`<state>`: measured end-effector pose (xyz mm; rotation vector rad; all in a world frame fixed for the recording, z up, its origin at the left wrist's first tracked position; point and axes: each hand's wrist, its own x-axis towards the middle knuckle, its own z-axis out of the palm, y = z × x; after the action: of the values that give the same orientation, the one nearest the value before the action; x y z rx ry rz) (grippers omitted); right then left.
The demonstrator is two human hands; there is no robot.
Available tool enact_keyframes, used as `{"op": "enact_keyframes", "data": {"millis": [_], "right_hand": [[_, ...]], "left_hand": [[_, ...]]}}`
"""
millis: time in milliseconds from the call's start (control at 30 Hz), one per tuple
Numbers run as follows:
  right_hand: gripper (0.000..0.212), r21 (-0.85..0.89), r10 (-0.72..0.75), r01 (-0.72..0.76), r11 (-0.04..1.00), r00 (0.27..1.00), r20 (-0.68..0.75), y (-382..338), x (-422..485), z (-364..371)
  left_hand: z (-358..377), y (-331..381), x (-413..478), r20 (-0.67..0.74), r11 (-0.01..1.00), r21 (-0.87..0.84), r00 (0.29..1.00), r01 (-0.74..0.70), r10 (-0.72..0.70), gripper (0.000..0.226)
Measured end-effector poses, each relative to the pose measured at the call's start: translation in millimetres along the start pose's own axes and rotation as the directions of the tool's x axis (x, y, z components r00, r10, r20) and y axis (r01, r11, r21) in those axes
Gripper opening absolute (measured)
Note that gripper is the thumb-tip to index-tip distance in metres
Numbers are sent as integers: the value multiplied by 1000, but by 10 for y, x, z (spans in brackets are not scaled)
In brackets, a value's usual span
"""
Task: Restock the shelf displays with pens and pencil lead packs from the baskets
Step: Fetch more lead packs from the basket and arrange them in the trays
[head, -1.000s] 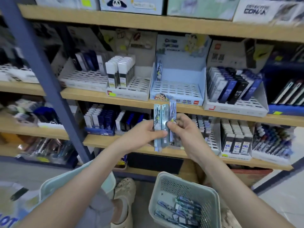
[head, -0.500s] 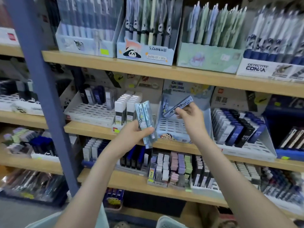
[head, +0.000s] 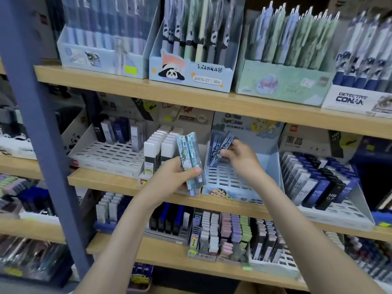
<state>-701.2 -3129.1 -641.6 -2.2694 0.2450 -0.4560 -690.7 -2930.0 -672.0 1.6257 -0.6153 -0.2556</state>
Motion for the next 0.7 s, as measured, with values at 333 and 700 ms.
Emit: {"op": "enact_keyframes", "data": {"millis": [333,700], "right_hand": [[26,-188,-137,143,972,990,44,-20,1,35],[52,-301,-254,261,917,965,64,67,-24,80]], "left_hand": [[-20,-37,-28,1,998,-49,1000,-31,31,6],[-7,-21,-77,14,995,-102,1000,-21,23,9]]}}
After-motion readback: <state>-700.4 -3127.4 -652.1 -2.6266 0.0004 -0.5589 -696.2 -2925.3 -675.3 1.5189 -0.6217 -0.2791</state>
